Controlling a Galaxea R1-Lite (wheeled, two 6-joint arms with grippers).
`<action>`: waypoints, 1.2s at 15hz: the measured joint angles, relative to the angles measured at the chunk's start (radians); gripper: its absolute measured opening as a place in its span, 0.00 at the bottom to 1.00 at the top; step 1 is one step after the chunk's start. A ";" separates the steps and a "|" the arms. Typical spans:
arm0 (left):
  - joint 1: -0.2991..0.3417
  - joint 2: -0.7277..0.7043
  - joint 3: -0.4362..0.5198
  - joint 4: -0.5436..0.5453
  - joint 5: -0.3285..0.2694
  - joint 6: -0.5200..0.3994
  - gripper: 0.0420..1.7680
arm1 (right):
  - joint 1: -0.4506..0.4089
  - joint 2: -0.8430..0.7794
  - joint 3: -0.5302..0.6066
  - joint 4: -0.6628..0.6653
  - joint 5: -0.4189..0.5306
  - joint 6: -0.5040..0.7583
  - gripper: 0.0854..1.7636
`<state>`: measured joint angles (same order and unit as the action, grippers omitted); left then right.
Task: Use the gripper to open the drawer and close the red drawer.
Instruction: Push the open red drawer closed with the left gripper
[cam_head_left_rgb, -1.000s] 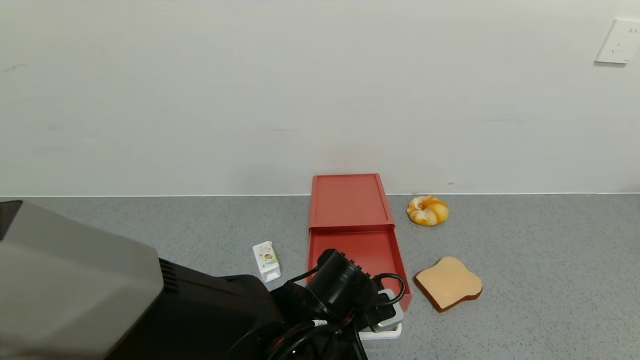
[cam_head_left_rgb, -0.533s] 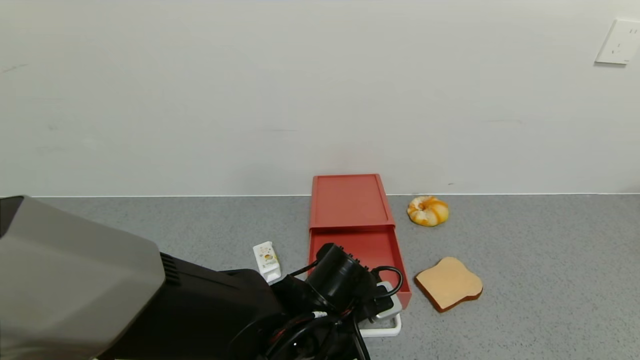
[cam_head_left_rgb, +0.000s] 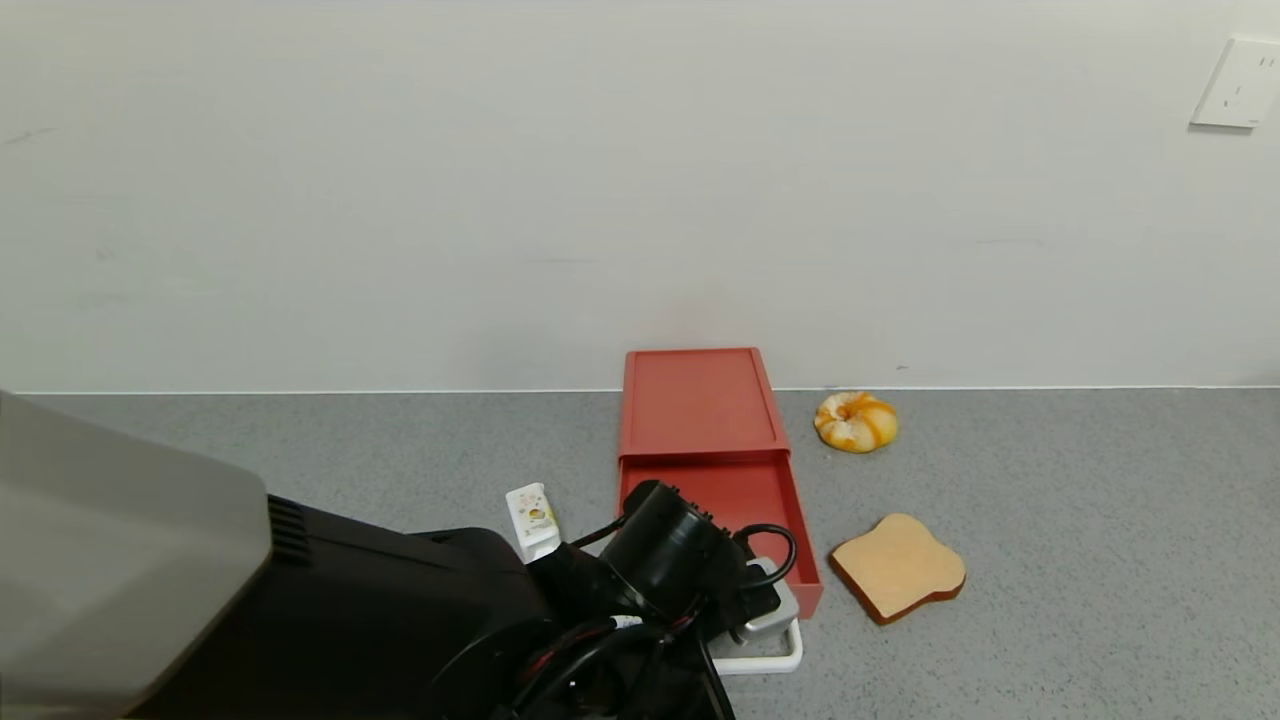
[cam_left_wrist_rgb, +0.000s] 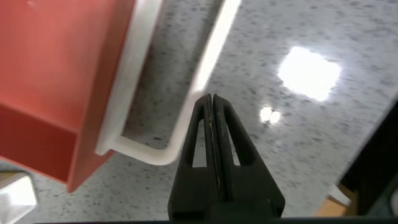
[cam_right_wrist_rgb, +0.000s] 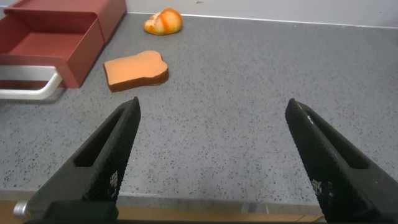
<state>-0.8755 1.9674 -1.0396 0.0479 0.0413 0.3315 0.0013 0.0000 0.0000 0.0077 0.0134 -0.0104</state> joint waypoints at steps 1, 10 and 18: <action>-0.001 -0.007 -0.004 0.019 -0.019 -0.008 0.04 | 0.000 0.000 0.000 0.000 0.000 0.000 0.97; -0.055 0.023 0.001 0.022 -0.021 -0.081 0.04 | 0.000 0.000 0.000 0.000 0.000 0.000 0.97; -0.068 0.077 -0.007 -0.010 0.077 -0.083 0.04 | 0.000 0.000 0.000 0.000 0.000 0.000 0.97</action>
<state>-0.9434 2.0440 -1.0468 0.0374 0.1183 0.2487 0.0013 0.0000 0.0000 0.0077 0.0130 -0.0104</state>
